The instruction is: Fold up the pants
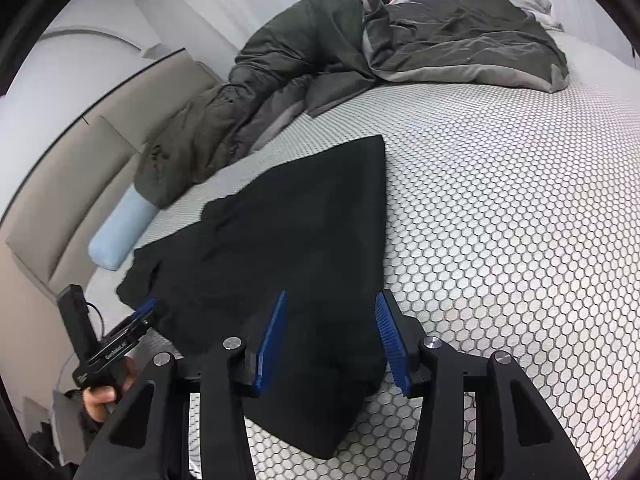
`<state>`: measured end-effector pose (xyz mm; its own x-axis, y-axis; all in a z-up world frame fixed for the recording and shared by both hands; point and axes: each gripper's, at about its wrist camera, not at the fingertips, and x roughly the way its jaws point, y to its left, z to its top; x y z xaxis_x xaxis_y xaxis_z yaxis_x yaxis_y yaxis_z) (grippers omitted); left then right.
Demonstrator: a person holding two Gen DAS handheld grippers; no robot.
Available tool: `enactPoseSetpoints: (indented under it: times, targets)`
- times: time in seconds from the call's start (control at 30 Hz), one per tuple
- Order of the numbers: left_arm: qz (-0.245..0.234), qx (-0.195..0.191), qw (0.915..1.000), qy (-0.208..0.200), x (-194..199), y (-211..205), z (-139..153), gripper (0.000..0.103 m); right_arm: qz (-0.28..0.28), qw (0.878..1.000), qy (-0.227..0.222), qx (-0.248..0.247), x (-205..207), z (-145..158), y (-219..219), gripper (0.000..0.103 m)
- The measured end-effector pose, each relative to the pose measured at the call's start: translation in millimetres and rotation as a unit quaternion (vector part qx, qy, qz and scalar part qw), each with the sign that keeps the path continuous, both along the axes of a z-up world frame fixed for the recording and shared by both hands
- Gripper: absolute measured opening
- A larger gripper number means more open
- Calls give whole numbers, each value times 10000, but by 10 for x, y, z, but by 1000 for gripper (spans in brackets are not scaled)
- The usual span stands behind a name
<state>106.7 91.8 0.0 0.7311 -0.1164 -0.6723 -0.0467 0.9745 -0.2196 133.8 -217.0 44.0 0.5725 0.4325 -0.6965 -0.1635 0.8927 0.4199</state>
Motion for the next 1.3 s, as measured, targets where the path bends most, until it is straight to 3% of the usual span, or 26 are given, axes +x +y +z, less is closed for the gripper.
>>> enactPoseSetpoints:
  times: [0.1, 0.17, 0.23, 0.37, 0.47, 0.57, 0.63, 0.7, 0.8, 0.87, 0.97, 1.1, 1.2, 1.3]
  targets:
    - [70, -81, 9997, 213, 66, 31, -69, 70, 140, 9989, -86, -429, -14, -13, 153, 47]
    - [101, -131, 9996, 214, 99, 56, -79, 70, 333, 9954, -240, -862, -48, -24, 346, 47]
    - [85, -111, 9998, 152, 90, 46, -53, 70, 618, 9926, -336, -994, -78, -52, 517, 47]
    - [-331, -355, 9988, -14, 105, -101, 110, 71, 1054, 9830, -294, -1477, -75, -235, 859, 48]
    - [-668, -6, 9976, -151, 263, -362, 277, 77, 1162, 9751, -117, -1884, -6, -445, 984, 52]
    - [-986, 558, 9936, 33, 458, -633, 463, 77, 1167, 9761, -103, -1829, 32, -456, 992, 59]
    - [-1321, 492, 9895, -316, 441, -738, 632, 77, 1188, 9760, -99, -1823, 33, -453, 1000, 60]
    - [-1543, 547, 9857, -391, 464, -858, 704, 77, 1201, 9749, -104, -1872, 33, -457, 1012, 61]
    - [-2016, 740, 9763, -263, 590, -1056, 624, 77, 1218, 9754, -76, -1835, 46, -438, 1009, 62]
    - [-2226, 873, 9710, -45, 704, -1122, 415, 77, 1211, 9779, -63, -1702, 66, -401, 969, 62]
    - [-1998, 882, 9741, 586, 911, -1026, 39, 76, 1070, 9829, -32, -1498, 90, -343, 875, 62]
    - [-2126, 691, 9732, 544, 918, -962, 133, 76, 1019, 9847, -182, -1401, 77, -244, 845, 62]
    - [-2110, 527, 9758, 245, 863, -915, 327, 76, 1077, 9860, -444, -1192, 95, -86, 891, 62]
    - [-2012, 418, 9785, 185, 1005, -884, 413, 76, 963, 9844, -592, -1346, 211, 4, 960, 62]
